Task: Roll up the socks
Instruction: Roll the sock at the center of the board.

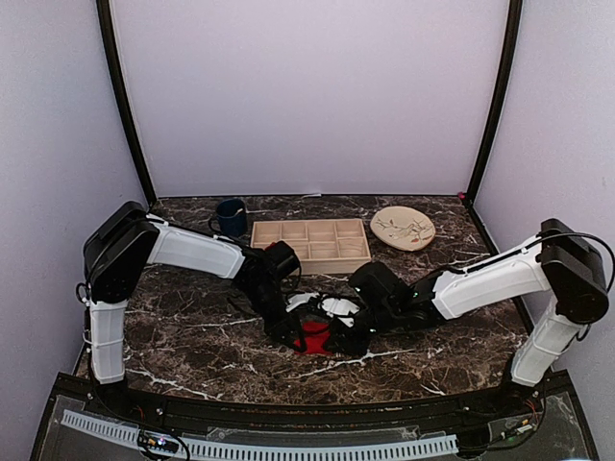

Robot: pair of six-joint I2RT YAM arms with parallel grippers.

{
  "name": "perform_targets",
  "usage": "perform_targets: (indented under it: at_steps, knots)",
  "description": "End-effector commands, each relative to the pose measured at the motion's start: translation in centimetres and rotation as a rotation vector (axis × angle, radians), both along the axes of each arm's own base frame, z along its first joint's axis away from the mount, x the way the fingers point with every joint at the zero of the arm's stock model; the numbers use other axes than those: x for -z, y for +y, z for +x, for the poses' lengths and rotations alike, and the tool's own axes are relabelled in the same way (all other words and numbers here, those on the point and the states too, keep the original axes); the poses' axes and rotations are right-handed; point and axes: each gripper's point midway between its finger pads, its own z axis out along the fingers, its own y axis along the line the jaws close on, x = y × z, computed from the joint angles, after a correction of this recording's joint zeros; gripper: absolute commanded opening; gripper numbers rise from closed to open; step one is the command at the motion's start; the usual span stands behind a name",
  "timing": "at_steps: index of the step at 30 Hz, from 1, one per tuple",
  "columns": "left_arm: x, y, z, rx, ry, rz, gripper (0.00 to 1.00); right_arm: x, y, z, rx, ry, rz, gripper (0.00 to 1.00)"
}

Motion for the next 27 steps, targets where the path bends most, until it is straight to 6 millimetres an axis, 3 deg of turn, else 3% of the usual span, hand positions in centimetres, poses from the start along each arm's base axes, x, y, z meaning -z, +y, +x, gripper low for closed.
perform_targets:
  at_steps: [1, 12, 27]
  knots:
    - [2.8, 2.4, -1.2, 0.008, 0.051, 0.136, 0.11, -0.2, 1.0, -0.1, -0.033, -0.027, -0.003, 0.42]
    - [2.9, 2.5, -1.2, 0.006, 0.061, 0.139, 0.11, 1.0, 0.9, -0.5, -0.05, -0.009, -0.026, 0.4]
    - [3.8, 2.8, -1.3, -0.009, 0.102, 0.193, 0.13, 1.1, 1.3, -0.8, -0.051, 0.004, 0.013, 0.18]
